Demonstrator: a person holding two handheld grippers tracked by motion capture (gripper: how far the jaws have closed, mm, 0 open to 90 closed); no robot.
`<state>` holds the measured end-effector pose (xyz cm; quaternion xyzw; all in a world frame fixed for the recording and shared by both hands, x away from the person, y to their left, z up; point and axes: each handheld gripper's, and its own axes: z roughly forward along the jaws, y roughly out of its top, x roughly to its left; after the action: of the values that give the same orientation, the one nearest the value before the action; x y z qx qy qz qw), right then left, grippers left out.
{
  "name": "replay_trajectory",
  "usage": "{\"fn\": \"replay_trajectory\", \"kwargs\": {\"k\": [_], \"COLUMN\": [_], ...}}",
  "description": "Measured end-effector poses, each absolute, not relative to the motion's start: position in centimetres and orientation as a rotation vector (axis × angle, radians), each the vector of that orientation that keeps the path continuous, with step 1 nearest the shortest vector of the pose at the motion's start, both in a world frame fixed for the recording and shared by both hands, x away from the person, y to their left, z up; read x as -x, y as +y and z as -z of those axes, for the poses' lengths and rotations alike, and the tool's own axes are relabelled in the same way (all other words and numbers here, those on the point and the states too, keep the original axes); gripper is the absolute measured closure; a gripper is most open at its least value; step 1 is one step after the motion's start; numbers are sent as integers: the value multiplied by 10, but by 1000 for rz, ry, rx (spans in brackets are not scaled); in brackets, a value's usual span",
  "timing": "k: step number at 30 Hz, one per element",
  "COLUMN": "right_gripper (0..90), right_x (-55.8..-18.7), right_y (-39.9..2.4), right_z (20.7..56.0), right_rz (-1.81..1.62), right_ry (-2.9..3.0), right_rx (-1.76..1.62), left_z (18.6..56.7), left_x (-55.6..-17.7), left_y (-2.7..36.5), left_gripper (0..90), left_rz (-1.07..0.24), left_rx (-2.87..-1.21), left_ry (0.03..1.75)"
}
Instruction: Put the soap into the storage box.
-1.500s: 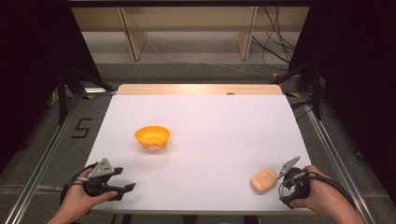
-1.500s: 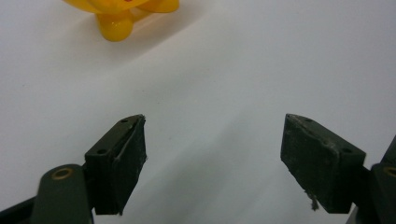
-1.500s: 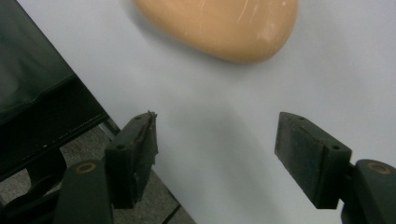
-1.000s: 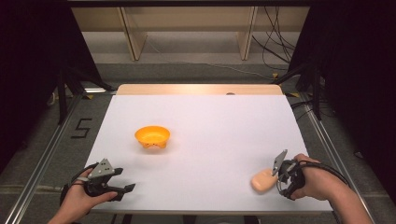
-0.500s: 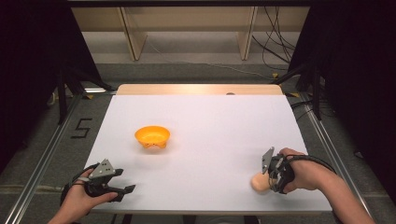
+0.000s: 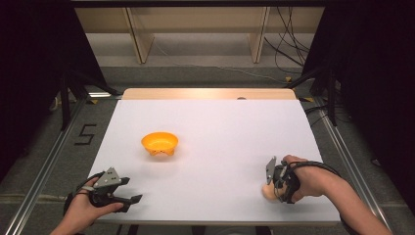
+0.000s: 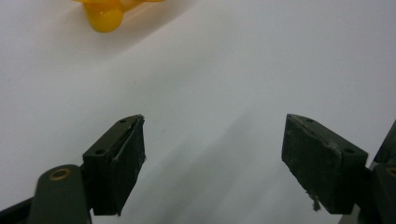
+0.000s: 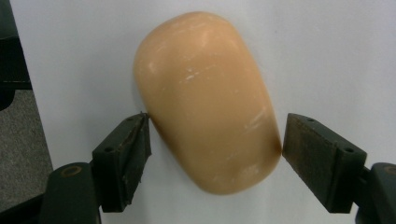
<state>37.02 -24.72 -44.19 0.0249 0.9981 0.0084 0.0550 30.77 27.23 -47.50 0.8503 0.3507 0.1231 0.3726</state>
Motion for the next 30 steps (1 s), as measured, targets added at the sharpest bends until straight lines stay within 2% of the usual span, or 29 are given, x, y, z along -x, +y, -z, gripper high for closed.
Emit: {"fn": "replay_trajectory", "kwargs": {"k": [2,23,24,26,30], "right_gripper": [239,323,327,328,330], "right_x": [-366,-379,-376,-379,-377], "right_y": [-245,-240,-239,-239,-240], "right_z": [444,454,453,454,453], "right_rz": [19,-19,23,8,-1], "right_ry": [3041,3122,3136,3139,3134], "right_rx": [-179,-178,-311,-259,-401], "left_z": [475,475,474,474,474], "left_x": [-308,-308,-308,-308,-308], "left_y": [272,272,273,273,273], "left_gripper": [211,211,211,211,211], "left_rz": [-323,-328,-327,-329,-335], "left_rx": [-2178,-2187,-2193,-2191,-2193], "left_ry": [903,881,875,875,877]}}
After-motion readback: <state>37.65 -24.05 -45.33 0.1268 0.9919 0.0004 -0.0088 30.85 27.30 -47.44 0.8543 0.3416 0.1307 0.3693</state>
